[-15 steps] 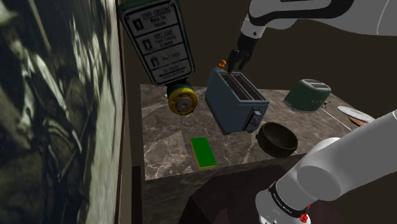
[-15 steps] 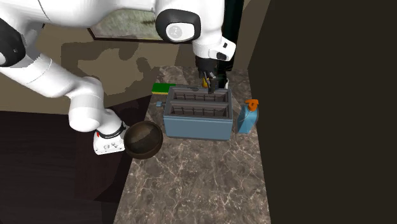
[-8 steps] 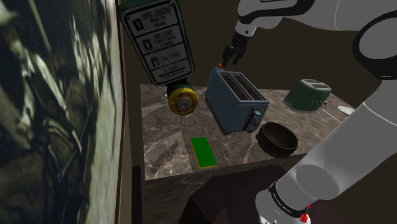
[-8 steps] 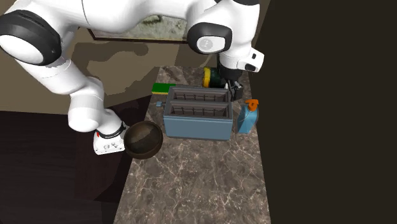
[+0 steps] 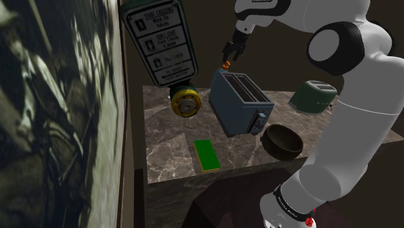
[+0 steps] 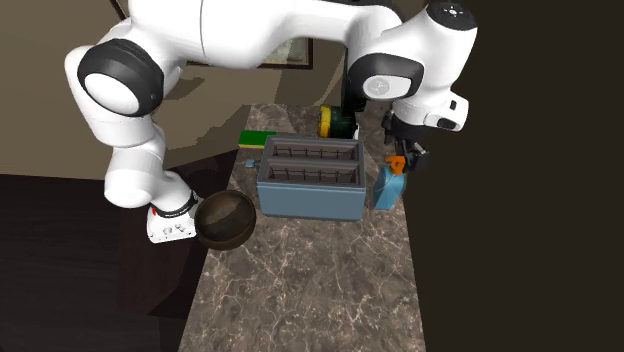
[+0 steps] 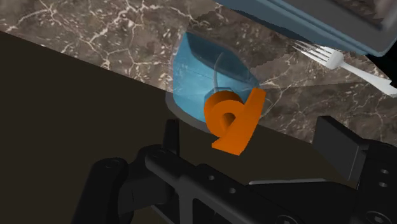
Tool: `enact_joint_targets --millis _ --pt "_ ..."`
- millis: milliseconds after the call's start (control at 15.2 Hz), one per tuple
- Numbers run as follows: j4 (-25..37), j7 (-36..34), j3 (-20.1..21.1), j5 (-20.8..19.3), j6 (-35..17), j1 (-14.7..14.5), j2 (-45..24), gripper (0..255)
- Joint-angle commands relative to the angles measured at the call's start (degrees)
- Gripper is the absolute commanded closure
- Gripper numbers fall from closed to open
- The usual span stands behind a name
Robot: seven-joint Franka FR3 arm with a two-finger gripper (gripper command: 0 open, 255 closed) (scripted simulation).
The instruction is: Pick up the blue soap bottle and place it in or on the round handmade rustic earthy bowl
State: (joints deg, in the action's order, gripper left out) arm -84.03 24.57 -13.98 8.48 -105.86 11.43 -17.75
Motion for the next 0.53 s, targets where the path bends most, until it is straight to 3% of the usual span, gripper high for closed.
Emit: enact_joint_targets --millis 0,462 --pt "0.9 0.42 0.0 0.54 -0.65 0.41 -1.46 0" --pt "-2.85 0.71 0.22 0.89 -5.25 0.18 -2.35 0"
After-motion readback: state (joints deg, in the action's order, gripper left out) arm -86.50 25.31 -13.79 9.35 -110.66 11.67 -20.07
